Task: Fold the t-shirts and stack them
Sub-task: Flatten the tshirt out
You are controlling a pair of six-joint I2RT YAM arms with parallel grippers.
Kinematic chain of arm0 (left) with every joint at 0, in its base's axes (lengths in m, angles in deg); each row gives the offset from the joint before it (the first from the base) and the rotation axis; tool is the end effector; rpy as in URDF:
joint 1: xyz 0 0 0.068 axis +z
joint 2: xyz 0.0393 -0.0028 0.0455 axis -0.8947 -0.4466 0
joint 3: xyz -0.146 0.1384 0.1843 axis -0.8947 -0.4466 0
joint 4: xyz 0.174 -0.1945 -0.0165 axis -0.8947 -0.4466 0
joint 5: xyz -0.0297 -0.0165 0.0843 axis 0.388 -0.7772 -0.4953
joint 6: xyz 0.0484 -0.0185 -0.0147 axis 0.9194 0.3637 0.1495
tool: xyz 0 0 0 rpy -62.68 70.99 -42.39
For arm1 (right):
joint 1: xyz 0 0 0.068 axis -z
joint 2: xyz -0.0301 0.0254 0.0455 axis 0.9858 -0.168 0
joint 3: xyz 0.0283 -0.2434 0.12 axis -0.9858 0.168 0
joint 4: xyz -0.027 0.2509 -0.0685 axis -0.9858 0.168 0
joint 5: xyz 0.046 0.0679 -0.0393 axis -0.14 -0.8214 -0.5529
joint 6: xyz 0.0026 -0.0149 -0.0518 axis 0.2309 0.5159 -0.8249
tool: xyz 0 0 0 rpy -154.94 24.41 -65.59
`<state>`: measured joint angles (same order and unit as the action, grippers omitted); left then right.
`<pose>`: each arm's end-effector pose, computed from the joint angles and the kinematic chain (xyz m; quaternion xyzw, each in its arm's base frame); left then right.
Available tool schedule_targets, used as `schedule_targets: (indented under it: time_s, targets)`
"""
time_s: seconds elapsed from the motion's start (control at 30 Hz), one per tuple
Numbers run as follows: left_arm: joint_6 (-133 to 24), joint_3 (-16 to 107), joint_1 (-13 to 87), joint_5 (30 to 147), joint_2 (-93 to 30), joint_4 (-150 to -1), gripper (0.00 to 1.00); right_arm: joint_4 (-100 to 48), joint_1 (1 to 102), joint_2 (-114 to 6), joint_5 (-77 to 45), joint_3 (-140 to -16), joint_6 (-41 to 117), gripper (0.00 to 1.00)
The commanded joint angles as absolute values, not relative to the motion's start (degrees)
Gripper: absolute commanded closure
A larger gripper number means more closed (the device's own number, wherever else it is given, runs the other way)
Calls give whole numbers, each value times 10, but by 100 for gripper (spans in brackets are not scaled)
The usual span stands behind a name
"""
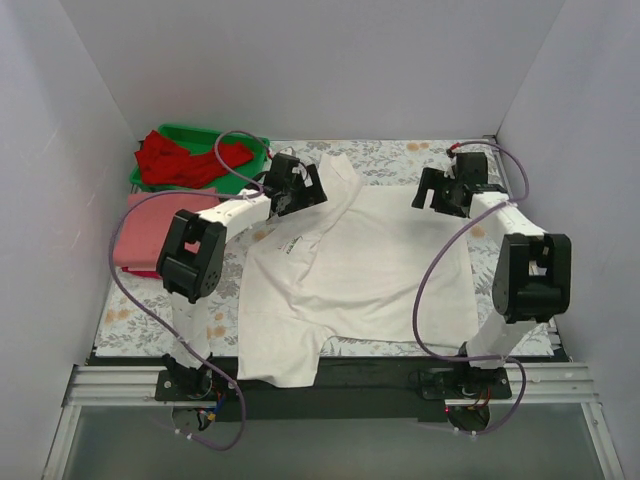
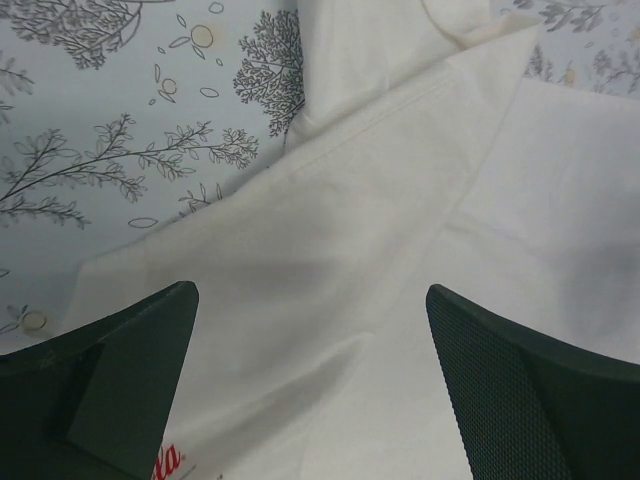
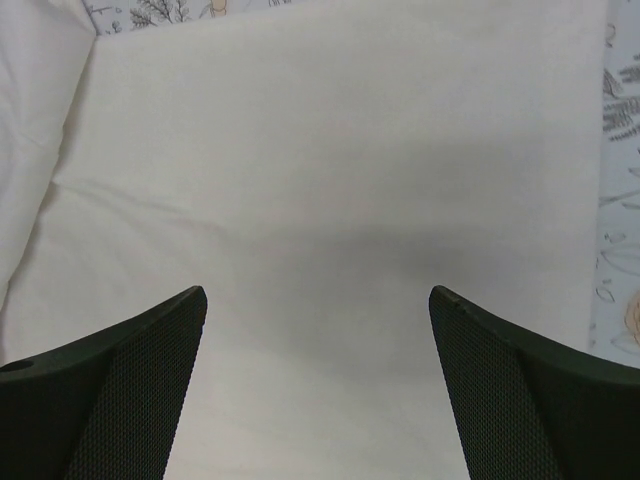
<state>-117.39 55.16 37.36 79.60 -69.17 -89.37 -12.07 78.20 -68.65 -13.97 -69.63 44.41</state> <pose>0.4000 -0.1958 0.2040 -0.3773 0.8361 -0.3038 0.2574 0.3692 0.0173 0.2367 0.0698 0.9148 0.0999 0.3852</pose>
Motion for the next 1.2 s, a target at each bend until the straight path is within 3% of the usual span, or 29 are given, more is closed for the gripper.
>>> schedule_targets:
  time_s: [0.0,0.23,0.6,1.17]
  targets:
    - [-1148,601,371,857,-738,-927,2,-129,778,-746,-172,-778,417,2]
    - [-1153,594,371,840,-772,-928,2,-95,777,-901,-173,-923,402,2]
    - [-1195,618,426,746,-800,-946,2,-36,798,-1016,-137,-999,401,2]
    - [-1218,580,489,706,-757,-962,2,-10,926,-1024,-95,-985,383,2]
